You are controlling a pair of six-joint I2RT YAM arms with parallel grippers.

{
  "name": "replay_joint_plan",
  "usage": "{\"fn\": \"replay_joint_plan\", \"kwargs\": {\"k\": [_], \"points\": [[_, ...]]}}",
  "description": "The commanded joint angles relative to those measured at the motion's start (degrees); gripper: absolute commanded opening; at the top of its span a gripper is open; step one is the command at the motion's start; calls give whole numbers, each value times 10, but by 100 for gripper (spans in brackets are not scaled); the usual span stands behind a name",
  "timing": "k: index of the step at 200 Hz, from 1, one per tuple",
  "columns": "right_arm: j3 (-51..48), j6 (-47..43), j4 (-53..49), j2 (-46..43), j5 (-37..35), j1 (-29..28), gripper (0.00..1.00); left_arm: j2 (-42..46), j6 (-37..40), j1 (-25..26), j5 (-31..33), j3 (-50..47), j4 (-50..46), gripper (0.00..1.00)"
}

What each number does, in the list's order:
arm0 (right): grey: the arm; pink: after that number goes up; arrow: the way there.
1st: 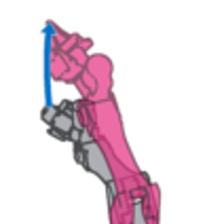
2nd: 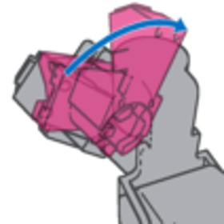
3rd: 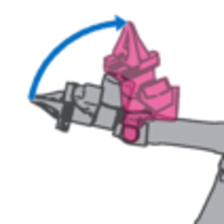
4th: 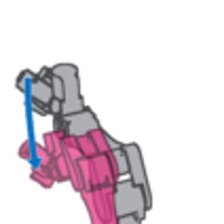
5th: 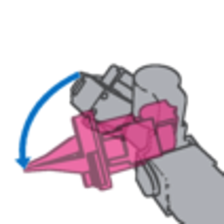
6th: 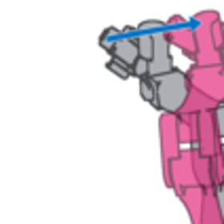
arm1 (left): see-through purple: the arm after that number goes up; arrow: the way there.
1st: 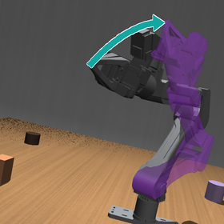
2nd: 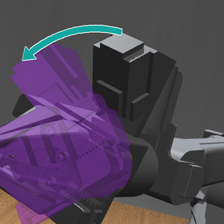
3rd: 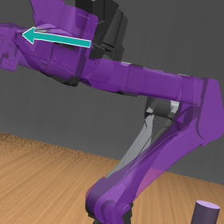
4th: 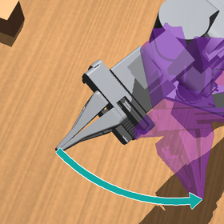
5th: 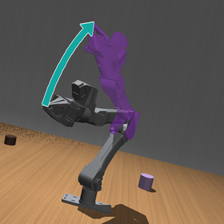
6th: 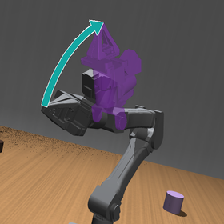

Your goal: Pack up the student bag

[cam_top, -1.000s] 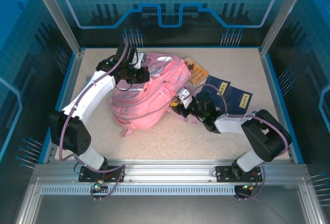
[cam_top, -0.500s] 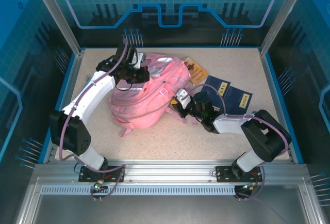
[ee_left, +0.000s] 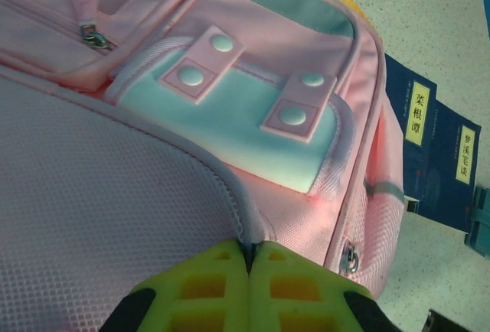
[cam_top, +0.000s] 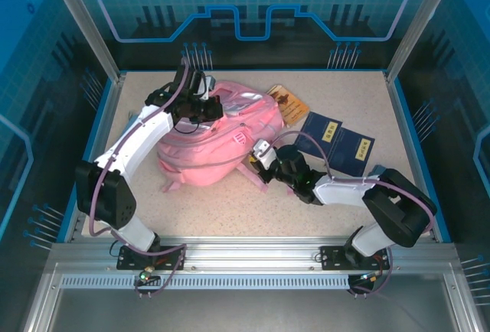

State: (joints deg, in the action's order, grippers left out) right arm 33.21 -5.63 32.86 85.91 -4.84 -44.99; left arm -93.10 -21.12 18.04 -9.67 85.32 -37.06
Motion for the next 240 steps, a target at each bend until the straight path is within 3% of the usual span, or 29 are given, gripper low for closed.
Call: {"fn": "replay_joint_plan", "kwargs": {"k": [1, 65, 93, 115, 169, 201, 240], "points": [[7, 18, -27, -12, -24, -46, 0, -12, -35, 12, 39, 5, 115, 0], [25, 58, -79, -14, -105, -47, 0, -31, -31, 33, 84, -2, 116, 0], [37, 79, -125, -19, -114, -43, 5, -31, -34, 34, 103, -6, 117, 0], [43, 103, -137, -20, -94, -43, 0, -36, -51, 40, 108, -12, 127, 0], [60, 117, -90, 5, -1, -60, 0, -39, -108, 62, 132, -24, 158, 0], [51, 144, -76, -2, 18, -21, 0, -35, -125, 62, 127, -43, 172, 0], [67, 120, -142, -9, 94, 102, 0, -22, -76, 60, 119, -29, 117, 0]]}}
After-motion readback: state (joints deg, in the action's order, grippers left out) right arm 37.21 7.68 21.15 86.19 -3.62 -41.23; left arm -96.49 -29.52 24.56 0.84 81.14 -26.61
